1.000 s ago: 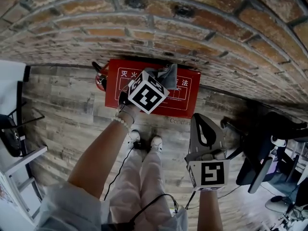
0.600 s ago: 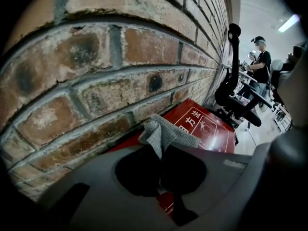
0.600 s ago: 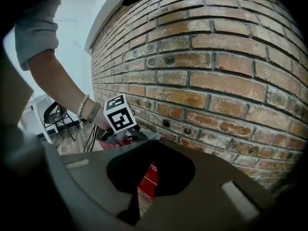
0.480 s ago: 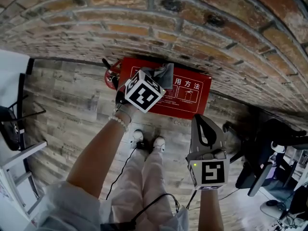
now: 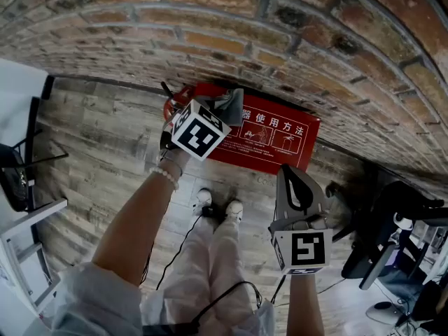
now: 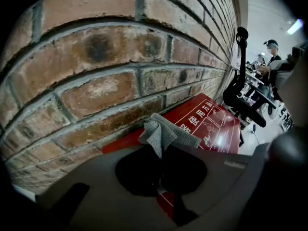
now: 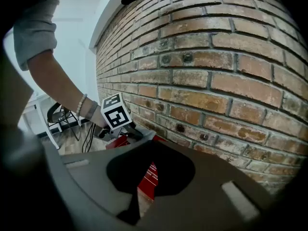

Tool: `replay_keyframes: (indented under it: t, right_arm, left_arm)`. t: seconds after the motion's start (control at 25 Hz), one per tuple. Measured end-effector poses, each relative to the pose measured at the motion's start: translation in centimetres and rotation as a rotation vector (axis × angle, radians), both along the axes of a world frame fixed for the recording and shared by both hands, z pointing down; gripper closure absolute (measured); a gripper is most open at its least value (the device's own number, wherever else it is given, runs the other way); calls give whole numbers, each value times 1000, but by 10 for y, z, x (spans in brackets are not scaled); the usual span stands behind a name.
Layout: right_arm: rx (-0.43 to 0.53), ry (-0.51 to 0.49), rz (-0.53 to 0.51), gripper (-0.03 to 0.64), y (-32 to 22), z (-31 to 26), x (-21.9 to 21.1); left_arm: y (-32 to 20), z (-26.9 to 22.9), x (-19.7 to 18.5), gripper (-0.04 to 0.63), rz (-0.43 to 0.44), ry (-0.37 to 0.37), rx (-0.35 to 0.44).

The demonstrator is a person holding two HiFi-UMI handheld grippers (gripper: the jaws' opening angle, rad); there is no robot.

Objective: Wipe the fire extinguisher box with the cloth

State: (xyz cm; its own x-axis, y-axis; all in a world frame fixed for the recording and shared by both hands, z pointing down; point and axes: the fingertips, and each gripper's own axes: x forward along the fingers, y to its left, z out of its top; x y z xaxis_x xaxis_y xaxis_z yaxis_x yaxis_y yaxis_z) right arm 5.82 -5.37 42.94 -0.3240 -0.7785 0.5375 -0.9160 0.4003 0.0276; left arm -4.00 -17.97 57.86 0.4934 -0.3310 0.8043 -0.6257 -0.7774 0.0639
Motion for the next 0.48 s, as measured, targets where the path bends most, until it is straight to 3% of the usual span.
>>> replay_keyframes:
  t: [0.48]
  right_arm:
    - [-18, 11, -50, 608, 1, 3, -33]
  left_arm:
    - [-10, -1, -58, 577, -78, -19, 12]
